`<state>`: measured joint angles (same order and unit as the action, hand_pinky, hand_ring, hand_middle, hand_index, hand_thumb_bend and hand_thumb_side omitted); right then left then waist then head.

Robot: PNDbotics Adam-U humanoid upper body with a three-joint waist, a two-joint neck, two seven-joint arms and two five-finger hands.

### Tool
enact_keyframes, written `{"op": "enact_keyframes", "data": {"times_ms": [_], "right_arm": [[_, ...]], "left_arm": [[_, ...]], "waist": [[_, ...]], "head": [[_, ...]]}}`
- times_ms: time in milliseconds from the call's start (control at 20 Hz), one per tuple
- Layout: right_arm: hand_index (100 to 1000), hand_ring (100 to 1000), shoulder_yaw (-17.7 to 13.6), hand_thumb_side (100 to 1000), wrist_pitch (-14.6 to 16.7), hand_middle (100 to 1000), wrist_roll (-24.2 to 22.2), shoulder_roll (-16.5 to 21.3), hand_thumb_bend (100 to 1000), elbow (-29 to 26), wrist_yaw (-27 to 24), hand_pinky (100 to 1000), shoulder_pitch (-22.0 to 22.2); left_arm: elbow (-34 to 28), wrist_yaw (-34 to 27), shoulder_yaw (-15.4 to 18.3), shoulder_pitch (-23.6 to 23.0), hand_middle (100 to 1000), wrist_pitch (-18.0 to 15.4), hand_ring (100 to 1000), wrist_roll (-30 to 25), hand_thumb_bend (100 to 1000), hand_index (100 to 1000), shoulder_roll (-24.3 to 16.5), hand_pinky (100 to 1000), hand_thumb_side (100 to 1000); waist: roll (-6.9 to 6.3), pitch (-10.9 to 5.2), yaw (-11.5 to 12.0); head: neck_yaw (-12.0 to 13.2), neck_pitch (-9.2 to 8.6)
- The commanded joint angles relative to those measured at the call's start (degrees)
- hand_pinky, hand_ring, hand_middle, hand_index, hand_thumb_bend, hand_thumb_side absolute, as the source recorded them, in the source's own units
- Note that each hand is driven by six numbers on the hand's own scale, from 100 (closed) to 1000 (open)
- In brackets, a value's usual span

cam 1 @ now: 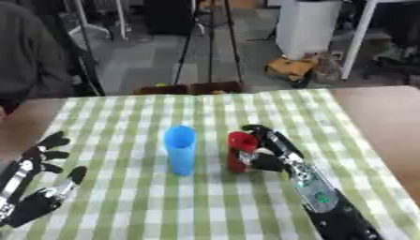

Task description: Pour the contents of one cup into another cup.

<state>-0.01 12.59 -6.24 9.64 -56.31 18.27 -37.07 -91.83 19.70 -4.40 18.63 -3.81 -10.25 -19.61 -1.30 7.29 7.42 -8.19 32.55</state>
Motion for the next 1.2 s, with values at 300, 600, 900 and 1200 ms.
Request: {"op": "enact_keyframes", "data": {"times_ms": [300,600,900,1200], "right_arm": [[839,561,0.0,269,-0.1,506,1.5,0.1,323,-0.9,-0.8,623,-0.8],[842,566,0.3,261,0.4,518,1.0,0.4,315,-1.7,-0.6,627,-0.6],[853,588,0.7,269,0.8,537,-0.5,1.5,327,-4.0,-0.8,652,-0.2],[855,593,0.9,271,1.2,540,-1.0,2.3,330,-6.0,-0.9,657,0.7]], "left_arm": [[-1.2,-0.3,0.2,0.8,871,0.2,811,0.4,378,951,-0.6,697,596],[-1.2,-0.2,0.2,0.6,871,0.3,810,0.5,373,951,-0.7,697,597],[-1.2,-0.2,0.2,0.4,871,0.4,809,0.5,373,951,-0.8,696,596],[-1.2,-0.1,0.1,0.1,870,0.5,809,0.6,374,951,-0.8,697,596]], "waist": [[-0.05,-0.73,-0.2],[0.02,-1.08,-0.5],[0.20,-1.69,-1.0],[0.31,-2.10,-1.5]], "head": [[0.3,-0.60],[0.4,-0.35],[0.6,0.04],[0.8,0.34]]}}
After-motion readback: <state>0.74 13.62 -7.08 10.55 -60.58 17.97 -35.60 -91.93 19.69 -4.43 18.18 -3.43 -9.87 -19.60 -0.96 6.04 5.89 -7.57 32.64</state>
